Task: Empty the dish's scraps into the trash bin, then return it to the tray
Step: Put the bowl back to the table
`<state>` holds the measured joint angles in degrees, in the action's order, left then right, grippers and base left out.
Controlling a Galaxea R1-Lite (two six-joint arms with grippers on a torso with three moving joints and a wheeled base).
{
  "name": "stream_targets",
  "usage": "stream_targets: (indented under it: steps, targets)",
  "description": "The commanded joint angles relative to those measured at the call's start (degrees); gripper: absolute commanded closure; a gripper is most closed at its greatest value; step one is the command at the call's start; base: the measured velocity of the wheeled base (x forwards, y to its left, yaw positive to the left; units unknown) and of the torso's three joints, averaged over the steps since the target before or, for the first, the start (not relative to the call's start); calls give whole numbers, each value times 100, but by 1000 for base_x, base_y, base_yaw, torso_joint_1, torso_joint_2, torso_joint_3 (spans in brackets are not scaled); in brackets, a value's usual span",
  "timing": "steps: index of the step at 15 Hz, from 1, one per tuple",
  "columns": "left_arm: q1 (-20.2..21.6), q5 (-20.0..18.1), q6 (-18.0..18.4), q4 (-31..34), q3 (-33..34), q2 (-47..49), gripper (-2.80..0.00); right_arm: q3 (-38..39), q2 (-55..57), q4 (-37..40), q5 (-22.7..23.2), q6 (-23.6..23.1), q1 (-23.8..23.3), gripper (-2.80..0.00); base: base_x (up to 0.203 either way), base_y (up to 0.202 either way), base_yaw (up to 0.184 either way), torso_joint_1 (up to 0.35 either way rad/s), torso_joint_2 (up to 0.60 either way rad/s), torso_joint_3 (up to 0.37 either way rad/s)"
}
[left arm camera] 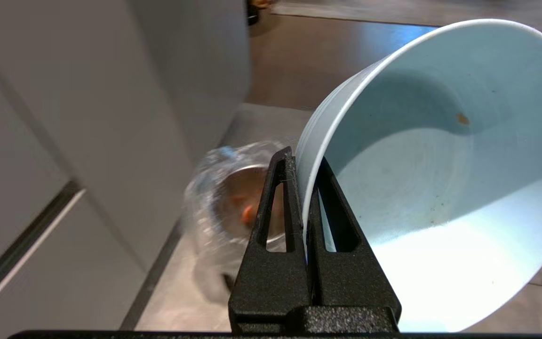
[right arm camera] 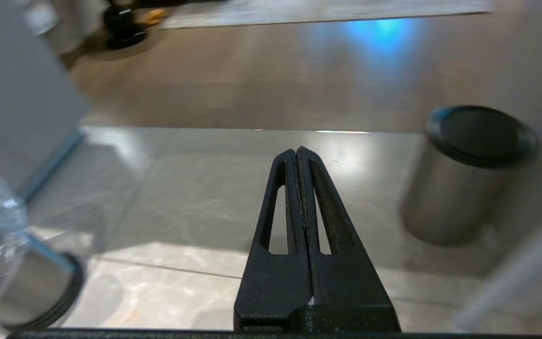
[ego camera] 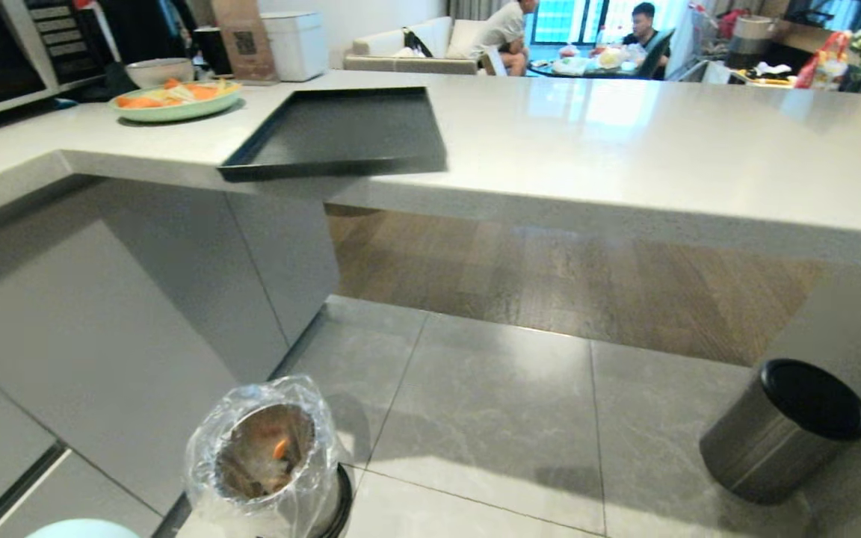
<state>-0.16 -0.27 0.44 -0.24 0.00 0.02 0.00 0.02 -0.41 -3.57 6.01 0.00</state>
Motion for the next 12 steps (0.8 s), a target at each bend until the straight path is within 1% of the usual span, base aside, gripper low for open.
stream_targets:
  steps: [1,3,5,12]
  targets:
    - [-2,2,0,-2,0,-2,0,0,6,-3,-3,5,0,0,3,9,-172,7,7,2]
    - [0,0,0,-2,0,4,0,0,-2,-3,-3,5,0,0,-1,7,-157,2,2,2]
    - [-2,6,0,-2,0,-2,0,0,-2,-3,-3,5,0,0,0,3,-93,-2,2,2]
    - [3,0,0,-2,0,2,0,0,-1,-3,-3,5,0,0,0,0,0,0,0,0]
